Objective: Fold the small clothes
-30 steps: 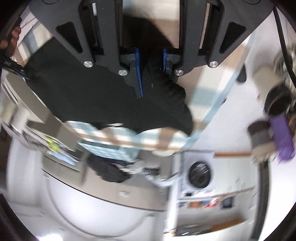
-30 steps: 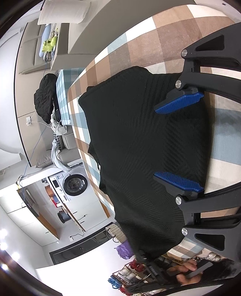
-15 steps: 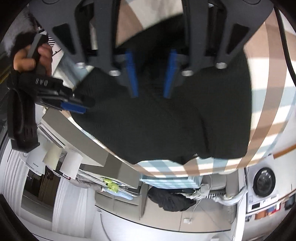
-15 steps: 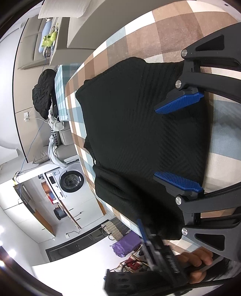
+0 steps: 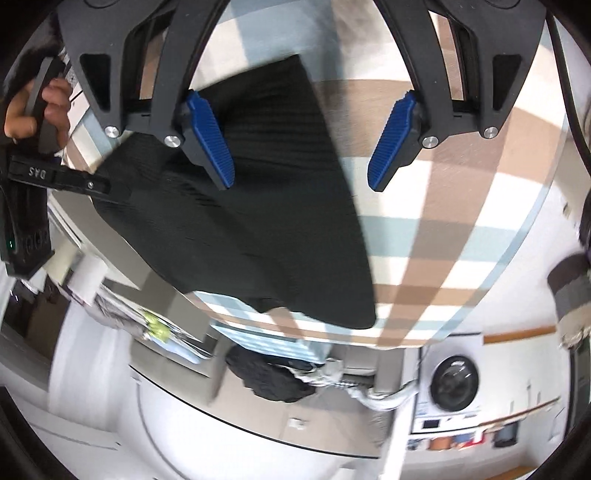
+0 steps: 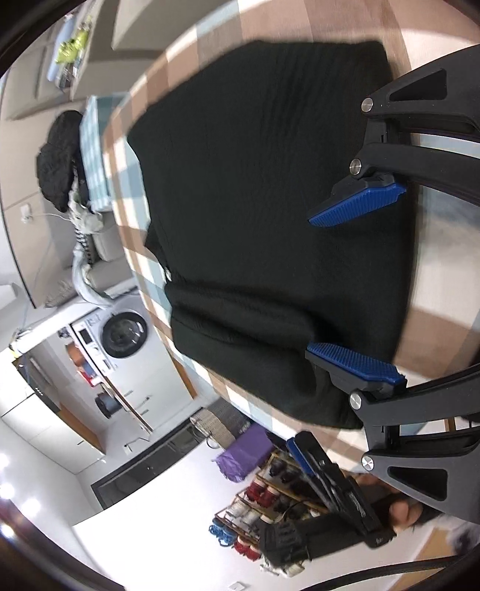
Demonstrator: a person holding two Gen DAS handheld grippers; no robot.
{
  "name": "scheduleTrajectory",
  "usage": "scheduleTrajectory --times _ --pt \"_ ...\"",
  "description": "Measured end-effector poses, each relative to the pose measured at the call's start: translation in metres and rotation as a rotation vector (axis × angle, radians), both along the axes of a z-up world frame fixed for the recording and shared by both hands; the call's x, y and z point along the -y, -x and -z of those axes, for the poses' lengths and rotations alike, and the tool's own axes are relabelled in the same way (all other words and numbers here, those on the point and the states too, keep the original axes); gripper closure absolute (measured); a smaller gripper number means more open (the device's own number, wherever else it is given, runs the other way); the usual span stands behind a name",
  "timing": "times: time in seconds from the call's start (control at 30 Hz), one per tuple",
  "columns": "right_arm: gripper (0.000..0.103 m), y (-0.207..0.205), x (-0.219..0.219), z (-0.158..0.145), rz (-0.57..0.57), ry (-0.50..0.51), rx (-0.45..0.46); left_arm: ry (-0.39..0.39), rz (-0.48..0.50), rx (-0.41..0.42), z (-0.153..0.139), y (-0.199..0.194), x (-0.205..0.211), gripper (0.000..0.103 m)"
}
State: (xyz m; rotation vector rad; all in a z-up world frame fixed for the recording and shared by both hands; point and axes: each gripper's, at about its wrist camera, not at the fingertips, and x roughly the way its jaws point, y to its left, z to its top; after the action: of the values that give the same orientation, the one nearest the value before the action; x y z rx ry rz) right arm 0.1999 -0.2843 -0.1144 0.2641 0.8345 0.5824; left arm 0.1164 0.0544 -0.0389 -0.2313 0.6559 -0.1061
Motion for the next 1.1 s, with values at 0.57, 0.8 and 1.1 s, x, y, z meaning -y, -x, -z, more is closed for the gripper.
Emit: scheduleTrajectory --times 0.57,0.8,1.1 --pt "0.095 -0.032 -0.052 0.019 -0.119 -0.207 -0.173 -0.025 0.008 -0.013 0.012 0.008 0.008 0.03" --pt "0.096 -0.012 -0.038 0.006 -0.145 -0.247 -0.218 -0.012 0.025 -0.021 0.012 0.009 0.011 0.03" --pt "0.07 -0.033 -0.055 0.026 -0.114 -0.117 -0.206 0.004 0.011 -0.051 0.018 0.005 0.005 0.03"
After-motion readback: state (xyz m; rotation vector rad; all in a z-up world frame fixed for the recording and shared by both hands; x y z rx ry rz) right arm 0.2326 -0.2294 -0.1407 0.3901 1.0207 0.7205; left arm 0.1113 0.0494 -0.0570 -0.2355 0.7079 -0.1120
